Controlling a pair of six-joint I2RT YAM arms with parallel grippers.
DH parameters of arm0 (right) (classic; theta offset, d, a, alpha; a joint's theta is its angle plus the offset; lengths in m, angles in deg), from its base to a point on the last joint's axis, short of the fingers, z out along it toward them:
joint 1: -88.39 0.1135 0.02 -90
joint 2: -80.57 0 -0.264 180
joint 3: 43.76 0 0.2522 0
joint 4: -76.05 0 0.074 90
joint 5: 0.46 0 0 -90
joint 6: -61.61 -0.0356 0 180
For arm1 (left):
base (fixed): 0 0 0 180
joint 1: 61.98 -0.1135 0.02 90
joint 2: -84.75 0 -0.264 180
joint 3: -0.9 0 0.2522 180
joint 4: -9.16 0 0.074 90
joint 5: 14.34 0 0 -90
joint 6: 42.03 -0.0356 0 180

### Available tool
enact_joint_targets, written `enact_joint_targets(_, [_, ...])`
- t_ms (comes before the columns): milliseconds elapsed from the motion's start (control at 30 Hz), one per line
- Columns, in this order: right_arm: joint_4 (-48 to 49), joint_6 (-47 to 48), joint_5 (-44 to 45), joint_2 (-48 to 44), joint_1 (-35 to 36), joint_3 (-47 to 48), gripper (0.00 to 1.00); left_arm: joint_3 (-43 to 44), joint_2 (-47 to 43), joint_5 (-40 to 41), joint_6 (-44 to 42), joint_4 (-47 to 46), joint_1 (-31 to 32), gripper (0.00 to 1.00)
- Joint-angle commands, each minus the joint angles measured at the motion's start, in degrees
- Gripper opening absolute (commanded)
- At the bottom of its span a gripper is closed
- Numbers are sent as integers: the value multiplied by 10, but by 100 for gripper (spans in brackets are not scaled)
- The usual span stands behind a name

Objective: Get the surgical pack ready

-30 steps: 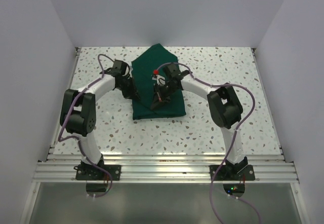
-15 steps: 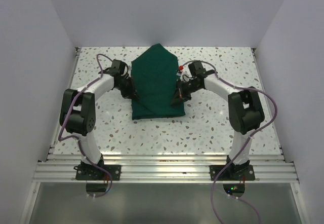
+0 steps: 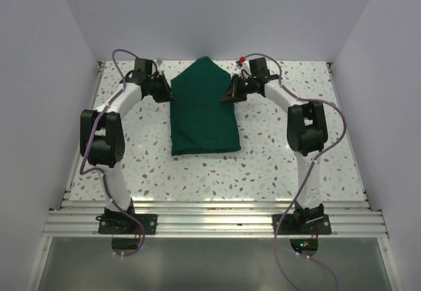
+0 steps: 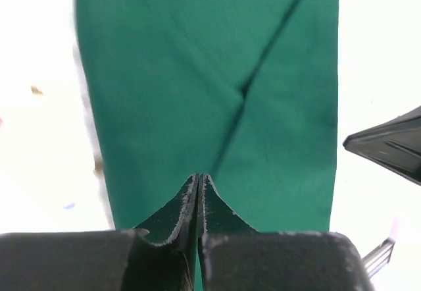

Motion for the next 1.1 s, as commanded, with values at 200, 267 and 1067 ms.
enact_joint_targets(200, [71, -51, -81, 125, -54, 88, 0, 55, 139, -101, 31, -111, -39, 0])
enact_joint_targets(267, [62, -35, -89, 137, -54, 85, 0, 39, 151, -109, 42, -135, -39, 0])
enact_joint_targets(1067, [210, -182, -100, 199, -51, 129, 0, 111, 237, -124, 123, -181, -48, 3])
